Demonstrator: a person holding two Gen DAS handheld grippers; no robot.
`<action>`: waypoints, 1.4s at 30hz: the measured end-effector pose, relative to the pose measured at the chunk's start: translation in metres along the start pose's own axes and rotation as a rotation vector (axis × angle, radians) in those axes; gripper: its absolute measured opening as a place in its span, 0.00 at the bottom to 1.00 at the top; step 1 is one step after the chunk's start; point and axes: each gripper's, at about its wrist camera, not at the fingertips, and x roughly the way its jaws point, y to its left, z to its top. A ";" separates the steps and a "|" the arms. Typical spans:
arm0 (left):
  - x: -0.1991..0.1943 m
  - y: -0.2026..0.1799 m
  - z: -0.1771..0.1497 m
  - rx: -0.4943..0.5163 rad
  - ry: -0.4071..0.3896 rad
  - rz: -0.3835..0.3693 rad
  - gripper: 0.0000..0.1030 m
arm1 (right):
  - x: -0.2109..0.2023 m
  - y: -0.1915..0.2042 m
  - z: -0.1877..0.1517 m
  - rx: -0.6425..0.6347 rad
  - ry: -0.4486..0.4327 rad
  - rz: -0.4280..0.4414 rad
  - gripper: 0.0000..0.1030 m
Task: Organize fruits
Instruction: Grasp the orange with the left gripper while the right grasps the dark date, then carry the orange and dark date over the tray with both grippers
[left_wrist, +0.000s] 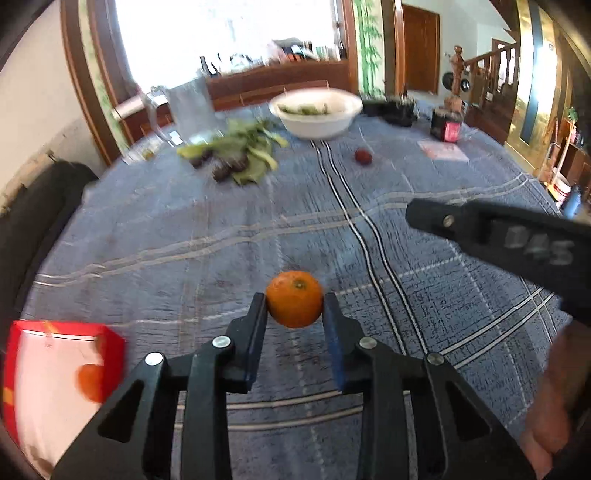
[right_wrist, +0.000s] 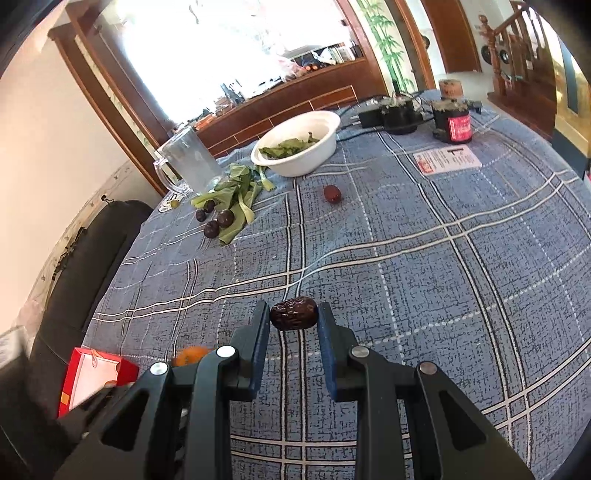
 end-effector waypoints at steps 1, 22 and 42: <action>-0.011 0.003 -0.001 -0.009 -0.024 0.002 0.32 | -0.001 0.001 0.000 -0.002 -0.004 0.005 0.25; -0.152 0.088 -0.055 -0.195 -0.261 0.176 0.32 | -0.030 0.041 -0.018 -0.184 -0.169 0.083 0.24; -0.141 0.106 -0.107 -0.226 -0.161 0.159 0.32 | -0.025 0.033 -0.018 -0.176 -0.186 0.006 0.24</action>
